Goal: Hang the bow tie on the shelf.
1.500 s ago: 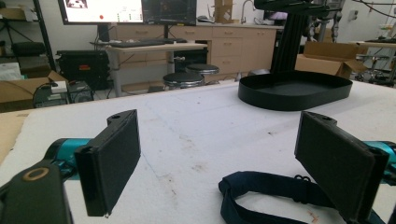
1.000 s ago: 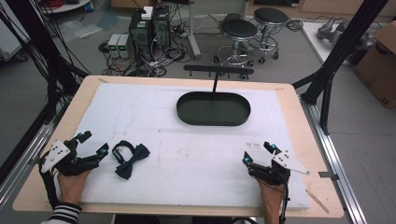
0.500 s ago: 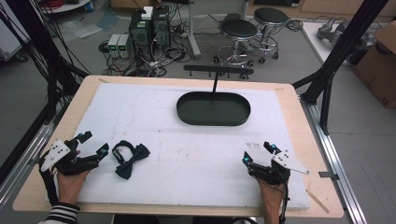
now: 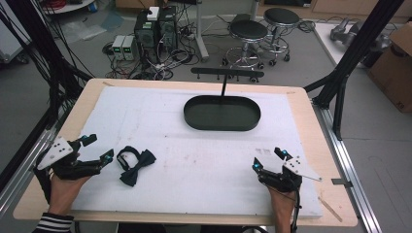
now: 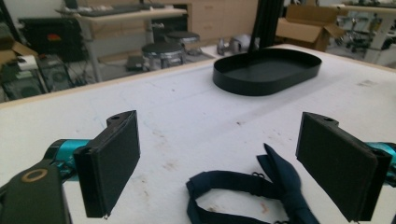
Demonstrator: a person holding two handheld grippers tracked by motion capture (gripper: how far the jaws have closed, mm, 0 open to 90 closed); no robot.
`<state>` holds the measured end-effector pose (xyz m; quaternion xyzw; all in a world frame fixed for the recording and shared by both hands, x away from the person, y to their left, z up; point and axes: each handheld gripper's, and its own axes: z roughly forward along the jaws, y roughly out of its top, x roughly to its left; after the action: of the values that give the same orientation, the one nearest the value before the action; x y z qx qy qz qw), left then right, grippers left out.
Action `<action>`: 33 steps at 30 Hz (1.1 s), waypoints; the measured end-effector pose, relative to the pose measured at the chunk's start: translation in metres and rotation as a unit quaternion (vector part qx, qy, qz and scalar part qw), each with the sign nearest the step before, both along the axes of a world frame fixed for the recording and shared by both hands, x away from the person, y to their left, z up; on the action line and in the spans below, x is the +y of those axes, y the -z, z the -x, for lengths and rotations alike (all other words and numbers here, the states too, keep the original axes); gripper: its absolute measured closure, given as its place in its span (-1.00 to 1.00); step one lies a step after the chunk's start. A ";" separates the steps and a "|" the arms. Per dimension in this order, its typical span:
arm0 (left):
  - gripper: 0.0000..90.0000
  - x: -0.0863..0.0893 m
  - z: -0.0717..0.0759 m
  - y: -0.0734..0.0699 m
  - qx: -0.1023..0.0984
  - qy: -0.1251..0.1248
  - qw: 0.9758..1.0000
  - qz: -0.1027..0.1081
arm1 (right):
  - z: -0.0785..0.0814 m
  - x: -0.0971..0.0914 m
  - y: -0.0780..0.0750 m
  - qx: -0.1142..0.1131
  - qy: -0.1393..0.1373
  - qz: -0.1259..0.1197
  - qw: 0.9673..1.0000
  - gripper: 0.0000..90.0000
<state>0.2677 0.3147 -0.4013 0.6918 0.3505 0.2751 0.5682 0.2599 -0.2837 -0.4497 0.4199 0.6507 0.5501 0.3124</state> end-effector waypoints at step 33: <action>-0.57 -0.064 -0.008 -0.024 0.148 0.049 0.974 -0.166 | 0.000 -0.002 0.000 -0.002 0.000 -0.008 1.000 -0.75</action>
<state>0.2759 0.2509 -0.3777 0.8259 0.3459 0.1954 0.4000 0.2602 -0.2857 -0.4500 0.4213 0.6460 0.5558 0.3103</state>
